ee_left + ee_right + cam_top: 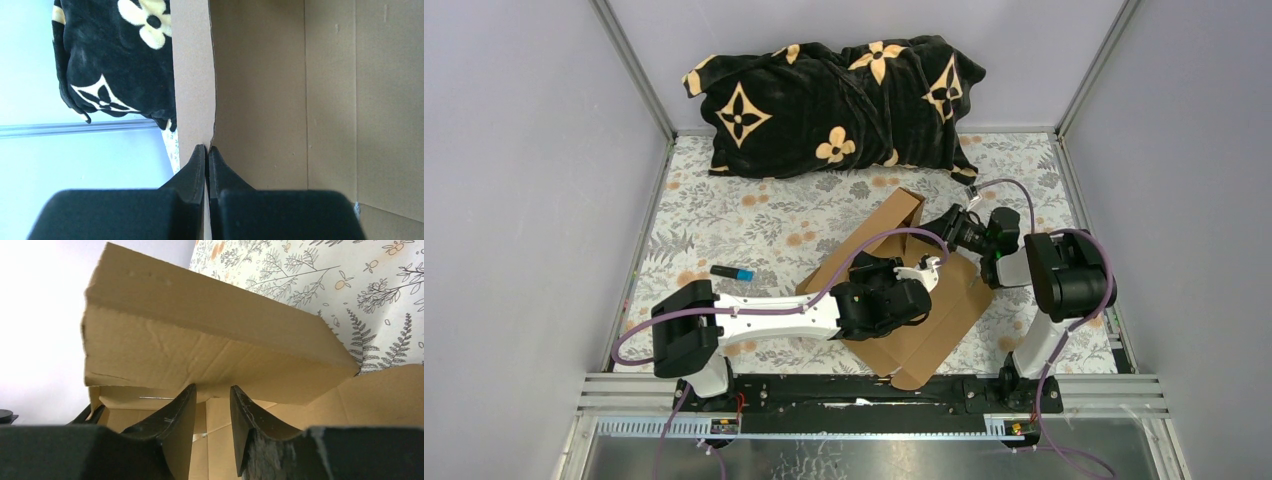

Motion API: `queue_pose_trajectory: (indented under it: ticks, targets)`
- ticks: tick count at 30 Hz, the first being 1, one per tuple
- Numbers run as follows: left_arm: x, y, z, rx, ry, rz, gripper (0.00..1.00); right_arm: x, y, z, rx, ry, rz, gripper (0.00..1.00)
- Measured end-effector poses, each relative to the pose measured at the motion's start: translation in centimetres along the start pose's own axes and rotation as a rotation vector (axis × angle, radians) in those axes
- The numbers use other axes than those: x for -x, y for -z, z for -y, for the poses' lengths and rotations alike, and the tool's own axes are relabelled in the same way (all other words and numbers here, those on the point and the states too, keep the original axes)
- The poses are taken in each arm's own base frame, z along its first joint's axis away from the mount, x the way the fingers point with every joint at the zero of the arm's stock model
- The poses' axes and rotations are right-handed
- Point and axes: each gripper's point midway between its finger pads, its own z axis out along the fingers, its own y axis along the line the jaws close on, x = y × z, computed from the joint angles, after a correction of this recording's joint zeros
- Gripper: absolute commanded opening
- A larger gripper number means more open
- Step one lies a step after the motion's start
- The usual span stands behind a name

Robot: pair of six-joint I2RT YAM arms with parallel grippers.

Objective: Fold the paper box

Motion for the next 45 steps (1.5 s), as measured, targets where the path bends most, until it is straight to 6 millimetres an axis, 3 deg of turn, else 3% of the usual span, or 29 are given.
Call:
queue_pose_trajectory:
  ticks: [6, 17, 23, 32, 38, 45]
  targets:
    - [0.0, 0.0, 0.0, 0.000, 0.000, 0.000, 0.04, 0.1, -1.1, 1.1, -0.027, 0.010, -0.024, 0.41]
    - [-0.1, 0.0, -0.1, 0.005, 0.000, -0.003, 0.04, 0.5, -4.3, 0.7, -0.035, 0.064, -0.046, 0.43]
    - [-0.2, 0.0, -0.1, 0.007, -0.004, -0.006, 0.04, -0.5, -5.3, 0.9, -0.036, 0.079, -0.055, 0.45]
    - [-0.5, 0.0, 0.0, 0.003, -0.006, -0.006, 0.04, -1.1, -4.1, 1.1, -0.049, 0.137, -0.019, 0.49]
    - [-0.7, 0.2, 0.0, -0.010, 0.005, 0.006, 0.04, 1.5, -2.2, 0.2, -0.044, 0.201, 0.067, 0.50]
    - [-0.8, 0.3, 0.0, -0.014, 0.015, 0.013, 0.04, 3.5, -0.9, 1.6, -0.089, 0.268, 0.115, 0.59]
